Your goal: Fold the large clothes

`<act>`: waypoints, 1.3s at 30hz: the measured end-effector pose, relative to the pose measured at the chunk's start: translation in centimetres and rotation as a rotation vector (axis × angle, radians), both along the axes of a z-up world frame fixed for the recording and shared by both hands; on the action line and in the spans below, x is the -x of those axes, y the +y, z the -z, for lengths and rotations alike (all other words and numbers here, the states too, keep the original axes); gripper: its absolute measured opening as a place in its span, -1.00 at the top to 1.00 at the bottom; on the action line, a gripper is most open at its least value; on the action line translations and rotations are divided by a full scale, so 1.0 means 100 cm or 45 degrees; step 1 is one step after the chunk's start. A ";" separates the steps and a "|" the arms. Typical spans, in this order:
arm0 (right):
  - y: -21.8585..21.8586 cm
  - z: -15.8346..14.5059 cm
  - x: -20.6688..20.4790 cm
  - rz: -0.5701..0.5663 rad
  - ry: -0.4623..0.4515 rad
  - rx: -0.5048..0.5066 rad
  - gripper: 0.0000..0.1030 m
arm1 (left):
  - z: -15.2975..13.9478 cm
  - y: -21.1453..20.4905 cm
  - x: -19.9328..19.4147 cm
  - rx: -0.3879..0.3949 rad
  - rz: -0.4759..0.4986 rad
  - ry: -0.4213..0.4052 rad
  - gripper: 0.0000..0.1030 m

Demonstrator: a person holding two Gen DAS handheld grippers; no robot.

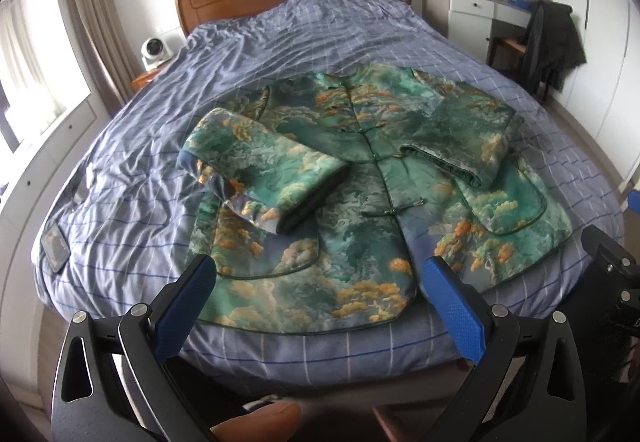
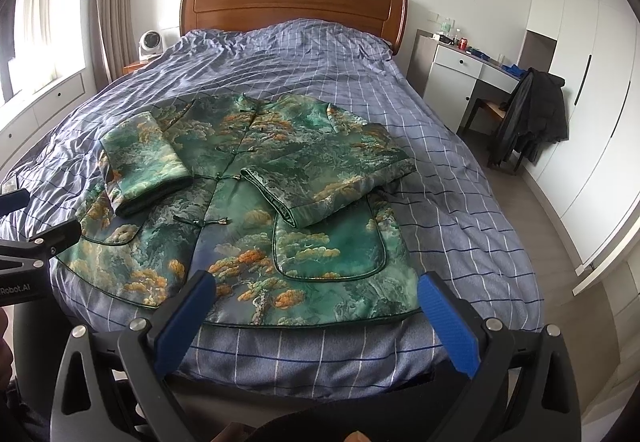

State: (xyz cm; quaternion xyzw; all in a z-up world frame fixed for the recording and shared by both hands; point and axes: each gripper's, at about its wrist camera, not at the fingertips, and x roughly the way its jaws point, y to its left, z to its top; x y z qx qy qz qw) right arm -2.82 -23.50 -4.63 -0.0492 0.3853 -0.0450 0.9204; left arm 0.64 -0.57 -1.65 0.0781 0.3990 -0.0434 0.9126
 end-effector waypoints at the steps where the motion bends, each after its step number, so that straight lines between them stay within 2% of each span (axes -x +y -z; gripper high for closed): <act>1: 0.000 0.000 0.000 0.001 0.002 -0.002 -0.99 | 0.000 0.000 0.000 -0.001 0.000 0.000 -0.99; 39: -0.004 0.006 -0.005 0.036 0.033 0.006 -0.99 | 0.005 0.003 -0.001 -0.032 -0.014 0.003 -0.99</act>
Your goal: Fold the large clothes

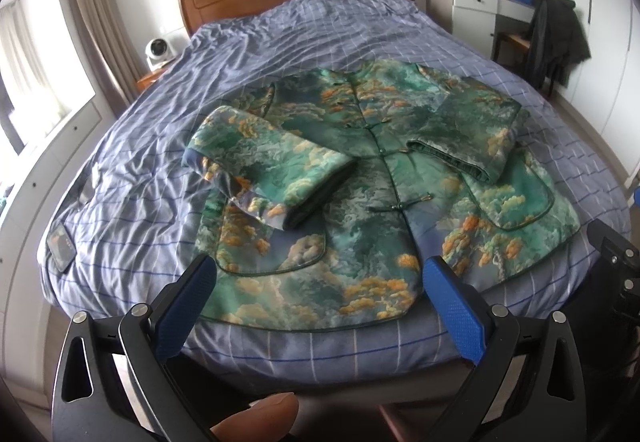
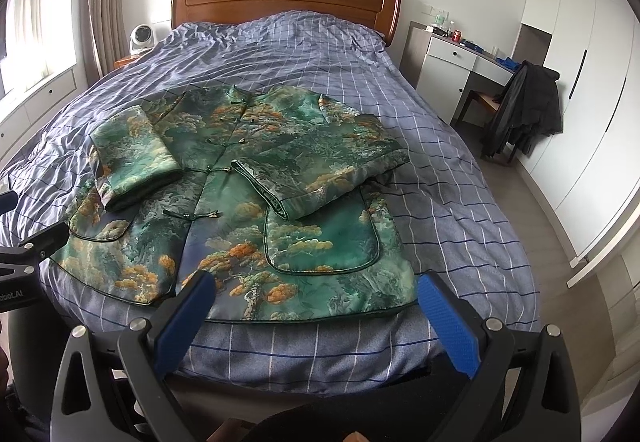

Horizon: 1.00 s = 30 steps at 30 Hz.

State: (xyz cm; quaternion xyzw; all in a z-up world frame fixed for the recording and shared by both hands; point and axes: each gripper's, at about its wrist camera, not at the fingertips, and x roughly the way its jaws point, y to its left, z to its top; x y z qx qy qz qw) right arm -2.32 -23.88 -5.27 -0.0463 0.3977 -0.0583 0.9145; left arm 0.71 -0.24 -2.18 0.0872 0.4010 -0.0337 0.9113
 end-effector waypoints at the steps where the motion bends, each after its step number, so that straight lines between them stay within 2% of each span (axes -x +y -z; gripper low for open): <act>1: 0.000 0.000 0.000 0.001 0.000 0.002 -0.99 | 0.000 0.000 0.000 -0.001 0.001 0.000 -0.99; 30: -0.001 0.005 0.000 0.007 0.025 0.007 -0.99 | 0.006 -0.001 0.000 -0.036 -0.023 0.014 -0.99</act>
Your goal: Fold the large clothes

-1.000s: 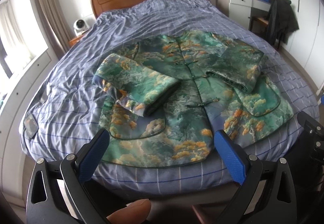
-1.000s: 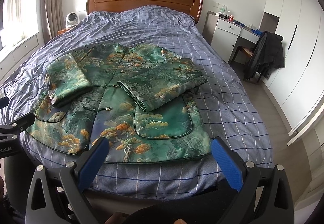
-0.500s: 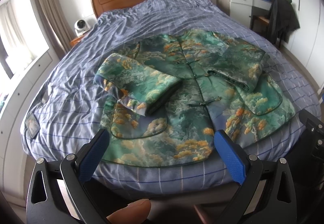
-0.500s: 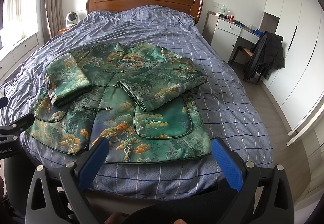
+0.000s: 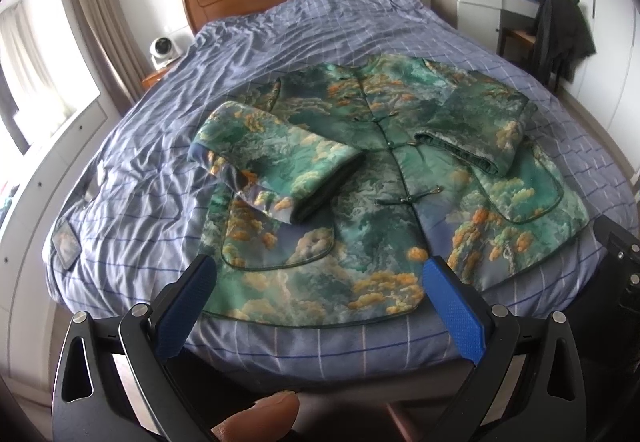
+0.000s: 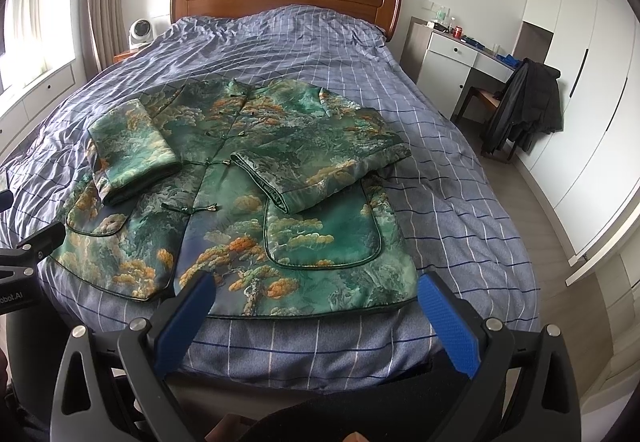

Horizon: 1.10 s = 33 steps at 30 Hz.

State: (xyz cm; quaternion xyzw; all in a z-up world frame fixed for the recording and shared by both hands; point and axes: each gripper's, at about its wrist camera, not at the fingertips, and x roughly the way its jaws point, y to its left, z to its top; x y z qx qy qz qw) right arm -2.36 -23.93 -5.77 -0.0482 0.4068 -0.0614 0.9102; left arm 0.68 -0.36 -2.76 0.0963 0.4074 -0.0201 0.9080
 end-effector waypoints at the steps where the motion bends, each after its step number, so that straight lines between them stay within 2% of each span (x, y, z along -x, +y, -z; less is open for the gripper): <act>1: 0.001 0.000 0.000 0.000 0.001 0.001 -0.99 | 0.001 0.000 0.000 0.001 -0.002 0.001 -0.99; 19: 0.012 -0.007 -0.001 -0.084 -0.038 -0.018 -0.99 | 0.006 -0.001 0.000 0.012 0.000 0.009 -0.99; 21: 0.011 -0.012 -0.001 -0.150 -0.093 -0.057 -0.99 | 0.007 -0.001 0.001 0.013 0.004 0.008 -0.99; 23: 0.006 -0.020 -0.005 -0.276 -0.209 -0.104 -0.99 | 0.007 0.000 0.001 0.024 0.002 0.008 -0.99; 25: 0.005 -0.019 -0.021 -0.412 -0.256 -0.071 -0.99 | 0.007 0.000 0.001 0.037 -0.001 0.012 -0.99; 27: 0.004 -0.005 -0.055 -0.522 -0.169 -0.009 -0.99 | 0.006 0.003 0.001 0.040 -0.005 0.012 -0.99; 28: 0.002 0.009 -0.080 -0.586 -0.083 -0.010 -0.99 | 0.005 0.004 0.002 0.038 -0.011 0.009 -0.99; 30: 0.003 0.028 -0.112 -0.670 0.011 -0.011 -0.99 | 0.003 0.007 0.003 0.034 -0.026 0.001 -0.99; 33: 0.012 0.078 -0.164 -0.819 0.224 0.067 -0.99 | 0.002 0.015 0.003 0.034 -0.056 0.003 -0.99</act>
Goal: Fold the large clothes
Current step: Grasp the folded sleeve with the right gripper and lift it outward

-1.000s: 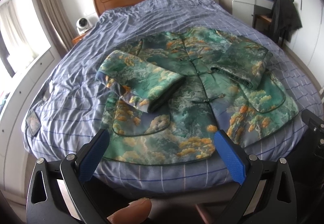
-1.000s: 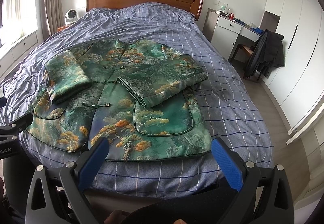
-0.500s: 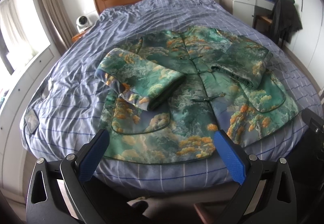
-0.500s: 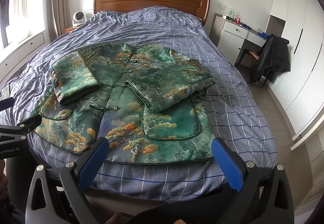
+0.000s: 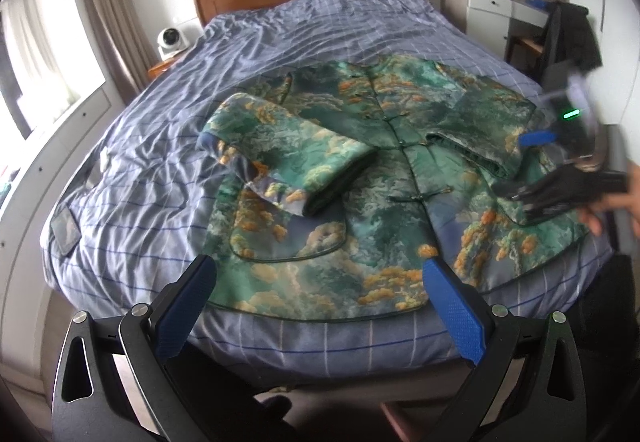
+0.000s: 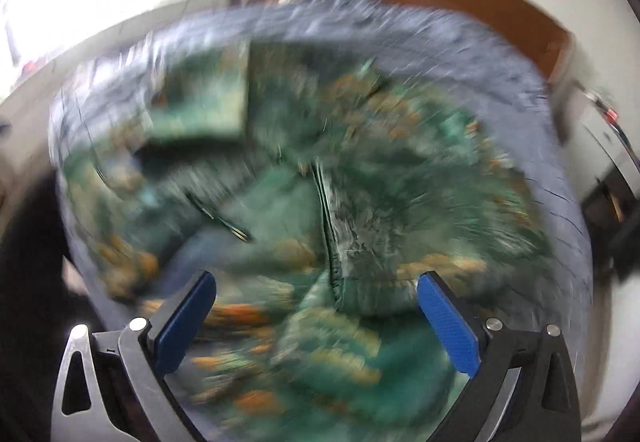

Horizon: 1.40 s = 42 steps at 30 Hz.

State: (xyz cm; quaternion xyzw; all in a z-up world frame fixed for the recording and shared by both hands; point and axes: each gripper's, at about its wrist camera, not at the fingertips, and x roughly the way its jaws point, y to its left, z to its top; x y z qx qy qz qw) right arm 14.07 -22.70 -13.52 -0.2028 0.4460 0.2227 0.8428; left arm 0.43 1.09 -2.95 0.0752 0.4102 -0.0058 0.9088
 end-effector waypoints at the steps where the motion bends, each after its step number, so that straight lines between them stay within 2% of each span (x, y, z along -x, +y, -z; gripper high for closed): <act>1: 0.002 0.015 -0.012 -0.016 0.039 0.047 -0.97 | 0.001 0.003 -0.001 -0.002 -0.009 0.006 -0.99; 3: 0.000 0.035 -0.031 0.000 0.055 0.086 -0.97 | 0.002 0.008 -0.002 -0.012 -0.028 0.024 -0.99; 5: -0.011 0.043 -0.045 0.062 0.076 0.060 -0.96 | 0.003 0.015 -0.002 -0.025 -0.046 0.023 -0.99; 6: -0.019 0.042 -0.047 0.096 0.090 0.017 -0.79 | 0.003 0.018 -0.001 -0.028 -0.053 0.022 -0.99; 7: -0.024 0.040 -0.049 0.115 0.108 -0.026 -0.36 | 0.006 0.022 -0.001 -0.028 -0.062 0.028 -0.99; 8: -0.032 0.035 -0.049 0.148 0.136 -0.084 -0.06 | 0.008 0.025 -0.002 -0.025 -0.067 0.035 -0.99; 9: -0.039 0.028 -0.046 0.176 0.157 -0.125 0.57 | 0.013 0.028 -0.004 -0.019 -0.073 0.056 -0.99; 10: -0.046 0.019 -0.042 0.224 0.126 -0.115 0.74 | 0.018 0.030 -0.006 -0.015 -0.075 0.075 -0.99; 16: -0.099 -0.047 -0.002 0.398 -0.069 -0.203 0.74 | 0.034 0.031 -0.018 -0.031 -0.049 0.128 -0.99; 19: -0.146 -0.087 0.012 0.557 -0.215 -0.246 0.74 | 0.035 0.031 -0.022 -0.061 -0.019 0.121 -0.99; 23: -0.210 -0.111 0.026 0.775 -0.332 -0.241 0.75 | 0.031 0.036 -0.031 -0.096 0.044 0.069 -0.99; 26: -0.267 -0.105 0.024 0.976 -0.331 -0.263 0.75 | 0.026 0.044 -0.041 -0.091 0.116 0.038 -0.99; 31: -0.351 -0.058 0.027 1.308 -0.250 -0.234 0.68 | 0.028 0.048 -0.074 -0.118 0.279 0.051 -0.99; 32: -0.363 -0.050 0.029 1.354 -0.236 -0.218 0.62 | 0.030 0.048 -0.083 -0.123 0.325 0.057 -0.99; 34: -0.379 -0.032 0.035 1.448 -0.207 -0.160 0.27 | 0.038 0.048 -0.104 -0.138 0.379 0.098 -0.99; 35: -0.383 -0.026 0.039 1.483 -0.202 -0.142 0.19 | 0.042 0.047 -0.112 -0.138 0.397 0.117 -0.99; 37: -0.379 -0.022 0.051 1.517 -0.203 -0.127 0.16 | 0.052 0.044 -0.134 -0.148 0.447 0.149 -0.99; 39: -0.364 -0.026 0.065 1.478 -0.219 -0.176 0.16 | 0.062 0.033 -0.150 -0.179 0.524 0.170 -0.99; 42: -0.332 -0.036 0.087 1.381 -0.237 -0.247 0.12 | 0.087 0.007 -0.172 -0.281 0.678 0.206 -0.99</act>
